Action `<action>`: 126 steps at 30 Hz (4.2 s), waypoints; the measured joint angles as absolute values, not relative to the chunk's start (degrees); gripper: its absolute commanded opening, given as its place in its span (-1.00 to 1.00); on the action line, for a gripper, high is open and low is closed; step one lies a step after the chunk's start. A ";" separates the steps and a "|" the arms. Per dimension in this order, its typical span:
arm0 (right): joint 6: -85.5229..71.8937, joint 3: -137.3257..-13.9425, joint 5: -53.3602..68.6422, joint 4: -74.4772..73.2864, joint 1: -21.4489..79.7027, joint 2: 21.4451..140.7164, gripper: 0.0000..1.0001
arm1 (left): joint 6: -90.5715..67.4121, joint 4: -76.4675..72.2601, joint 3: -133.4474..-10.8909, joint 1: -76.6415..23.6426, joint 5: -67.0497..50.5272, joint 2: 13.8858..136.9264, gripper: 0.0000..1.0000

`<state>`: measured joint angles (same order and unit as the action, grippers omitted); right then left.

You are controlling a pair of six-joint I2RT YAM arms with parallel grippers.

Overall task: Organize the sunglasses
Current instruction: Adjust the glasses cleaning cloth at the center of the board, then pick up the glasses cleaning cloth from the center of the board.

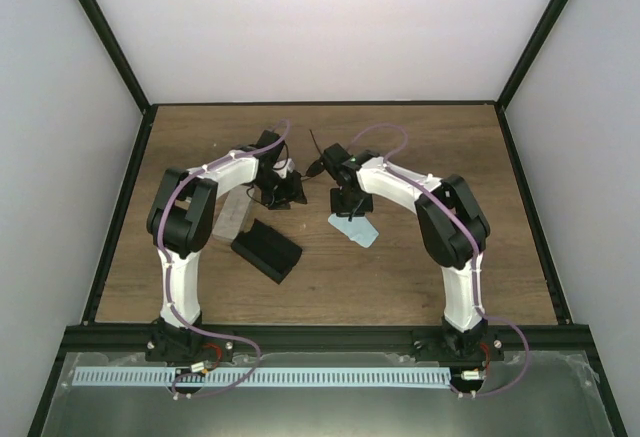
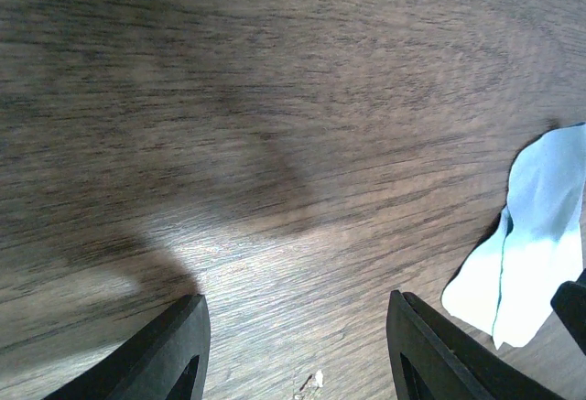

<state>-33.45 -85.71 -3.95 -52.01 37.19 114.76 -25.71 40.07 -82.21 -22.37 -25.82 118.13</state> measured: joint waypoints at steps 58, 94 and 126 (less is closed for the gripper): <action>-32.18 -78.24 0.73 -52.84 37.26 109.78 -0.17 | -25.26 40.18 -85.12 -22.39 -27.14 118.13 0.11; -35.59 -69.30 -2.33 -46.83 38.50 107.39 -0.90 | -19.51 41.12 -90.04 -34.06 -22.48 122.34 0.71; -33.12 -91.70 -3.05 -59.00 39.20 102.37 -0.99 | -28.16 38.46 -59.42 -23.07 -5.85 86.98 0.61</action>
<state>-33.12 -91.70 -3.05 -59.00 39.20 102.37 -28.16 38.46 -59.42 -23.07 -5.85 86.98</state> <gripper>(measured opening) 0.010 0.807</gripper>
